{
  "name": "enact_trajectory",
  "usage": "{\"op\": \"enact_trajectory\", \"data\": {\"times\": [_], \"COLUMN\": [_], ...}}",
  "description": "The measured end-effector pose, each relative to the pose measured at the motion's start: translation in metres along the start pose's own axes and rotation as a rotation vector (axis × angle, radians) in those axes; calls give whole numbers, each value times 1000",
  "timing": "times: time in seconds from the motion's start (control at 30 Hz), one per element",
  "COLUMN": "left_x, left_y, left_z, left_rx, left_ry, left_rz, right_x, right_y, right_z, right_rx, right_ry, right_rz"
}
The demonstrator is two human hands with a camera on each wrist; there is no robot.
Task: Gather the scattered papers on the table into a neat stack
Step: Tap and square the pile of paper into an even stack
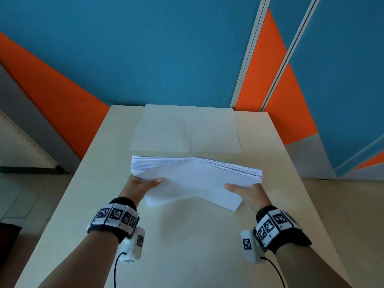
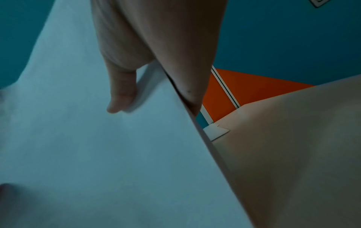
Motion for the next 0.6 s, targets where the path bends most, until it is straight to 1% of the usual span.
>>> {"op": "enact_trajectory", "data": {"times": [0.07,0.23,0.3,0.37,0.43,0.5,0.6], "left_x": [1,-3,-1,1,6,8,8], "left_y": [-7,-36,-30,-18,-11,-16,-33], "left_z": [2,6,8,11,12,13,12], "left_rx": [6,106,75,14,-22,-22,32], "left_ry": [0,30,48,39,26,4,-13], "left_rz": [3,-35,8,74,94,88,77], "right_x": [-1,-13,-12,-8,-5,-6,-21], "right_y": [4,34,29,14,1,-1,17], "right_z": [3,13,14,14,12,13,14], "right_rx": [-22,-140,-114,-44,0,10,-51], "right_ry": [12,-7,5,22,23,13,-13], "right_rz": [33,77,87,73,75,89,140]}}
Point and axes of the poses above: each hand's wrist, its own z-axis towards the middle knuckle, its own x-axis out of the palm, y = z × x, the point moved 7 cm from there along z, towards the middle knuckle, and after that the axes turned 7 degrees about -x, right-handed, at the moved point
